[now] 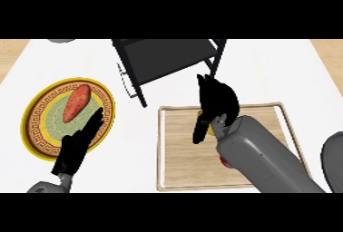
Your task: Pick the lemon from the tray and place it in the tiered shelf
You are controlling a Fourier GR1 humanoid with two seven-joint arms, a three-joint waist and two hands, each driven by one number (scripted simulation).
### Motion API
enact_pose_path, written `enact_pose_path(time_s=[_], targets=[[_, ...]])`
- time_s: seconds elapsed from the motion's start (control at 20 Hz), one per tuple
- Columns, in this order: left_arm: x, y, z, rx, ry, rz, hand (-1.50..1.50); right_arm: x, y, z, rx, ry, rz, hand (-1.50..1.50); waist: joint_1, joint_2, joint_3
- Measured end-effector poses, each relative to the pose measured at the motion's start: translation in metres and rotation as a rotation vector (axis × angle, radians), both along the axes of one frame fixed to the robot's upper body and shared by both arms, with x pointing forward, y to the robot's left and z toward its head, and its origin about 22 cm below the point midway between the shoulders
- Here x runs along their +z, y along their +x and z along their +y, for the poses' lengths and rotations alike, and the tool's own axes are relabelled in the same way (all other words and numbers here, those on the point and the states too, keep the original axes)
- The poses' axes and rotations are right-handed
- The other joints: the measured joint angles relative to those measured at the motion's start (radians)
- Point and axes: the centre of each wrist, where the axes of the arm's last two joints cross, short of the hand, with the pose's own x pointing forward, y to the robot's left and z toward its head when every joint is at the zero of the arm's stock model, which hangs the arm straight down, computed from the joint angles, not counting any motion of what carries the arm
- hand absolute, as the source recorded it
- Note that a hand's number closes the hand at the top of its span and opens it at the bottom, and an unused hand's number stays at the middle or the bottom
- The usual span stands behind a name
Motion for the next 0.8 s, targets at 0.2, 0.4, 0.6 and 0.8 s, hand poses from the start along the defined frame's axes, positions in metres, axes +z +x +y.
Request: enact_pose_path(time_s=[0.2,0.4,0.6,0.8], targets=[[-0.003,-0.004,-0.002,0.008,0.002,-0.013,0.0,-0.006,-0.001,0.008,-0.016,-0.013,0.031,-1.5,-0.006,-0.002,0.001],[-0.002,-0.004,-0.004,0.006,-0.001,-0.009,0.0,-0.017,0.0,0.015,-0.034,-0.042,0.042,-1.5,-0.008,-0.002,0.001],[0.0,-0.005,0.0,0.007,-0.005,-0.002,0.0,-0.022,0.0,0.02,-0.043,-0.09,0.027,-1.5,-0.009,-0.002,0.0],[0.0,-0.007,0.002,0.006,-0.008,-0.001,0.0,-0.032,0.0,0.014,-0.054,-0.131,0.032,-1.5,-0.01,-0.002,0.0]])
